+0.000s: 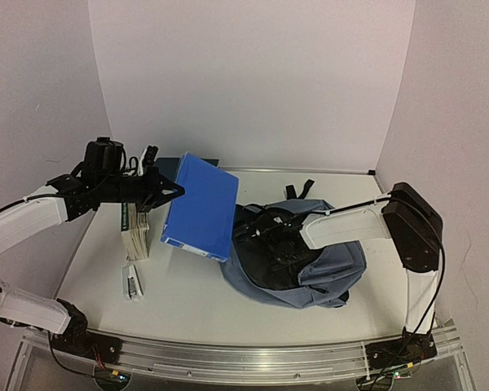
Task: Pack the student bag
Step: Place the files in the student bag.
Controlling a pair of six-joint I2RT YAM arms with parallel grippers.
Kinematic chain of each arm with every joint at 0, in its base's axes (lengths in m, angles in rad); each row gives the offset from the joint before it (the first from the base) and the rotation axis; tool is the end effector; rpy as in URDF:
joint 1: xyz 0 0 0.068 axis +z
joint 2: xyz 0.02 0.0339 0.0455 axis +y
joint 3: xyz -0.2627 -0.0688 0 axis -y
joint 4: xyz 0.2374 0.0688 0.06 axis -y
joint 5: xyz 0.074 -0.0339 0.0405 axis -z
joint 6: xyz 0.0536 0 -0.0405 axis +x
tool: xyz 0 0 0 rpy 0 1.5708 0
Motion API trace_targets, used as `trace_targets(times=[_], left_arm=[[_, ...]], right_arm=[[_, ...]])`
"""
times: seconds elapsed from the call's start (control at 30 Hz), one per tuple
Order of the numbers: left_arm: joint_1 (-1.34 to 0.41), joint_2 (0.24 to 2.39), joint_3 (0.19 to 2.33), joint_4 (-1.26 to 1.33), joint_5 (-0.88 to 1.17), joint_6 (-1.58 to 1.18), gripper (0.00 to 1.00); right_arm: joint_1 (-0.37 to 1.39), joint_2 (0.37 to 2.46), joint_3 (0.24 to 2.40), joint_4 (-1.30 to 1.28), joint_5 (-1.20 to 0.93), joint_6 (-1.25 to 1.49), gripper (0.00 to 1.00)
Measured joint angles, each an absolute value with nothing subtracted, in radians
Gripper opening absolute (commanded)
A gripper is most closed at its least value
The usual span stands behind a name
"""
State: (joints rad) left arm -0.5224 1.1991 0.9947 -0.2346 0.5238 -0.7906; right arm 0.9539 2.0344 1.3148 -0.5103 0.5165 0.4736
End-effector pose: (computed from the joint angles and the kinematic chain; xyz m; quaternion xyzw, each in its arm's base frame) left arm 0.2277 -0.1621 0.3176 0.0286 0.8266 -0.4892 0.2768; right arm 0.2506 0.3076 0.1235 -0.1846 0.9358 -0.0829 0.2887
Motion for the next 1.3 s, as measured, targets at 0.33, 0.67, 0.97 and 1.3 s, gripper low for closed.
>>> trace_targets(times=[0.33,0.67,0.97,1.3], left_arm=[[-0.554,1.254,0.973,-0.174,0.547,-0.898,0.0],[-0.691,1.335,0.923,-0.048,0.522,-0.981,0.0],[-0.706,1.413,0.789,0.118,0.519,-1.117,0.0],[-0.715,1.534,0.778,0.303,0.467,-1.199,0.0]], right_arm=[[0.945,1.773,1.306,-0.536,0.412,0.551,0.0],[0.933,1.689,1.255,-0.501,0.34,0.615,0.0],[0.93,1.622,1.216,-0.47,0.329,0.663,0.0],[0.928,1.598,1.174,-0.402,0.256,0.683,0.0]])
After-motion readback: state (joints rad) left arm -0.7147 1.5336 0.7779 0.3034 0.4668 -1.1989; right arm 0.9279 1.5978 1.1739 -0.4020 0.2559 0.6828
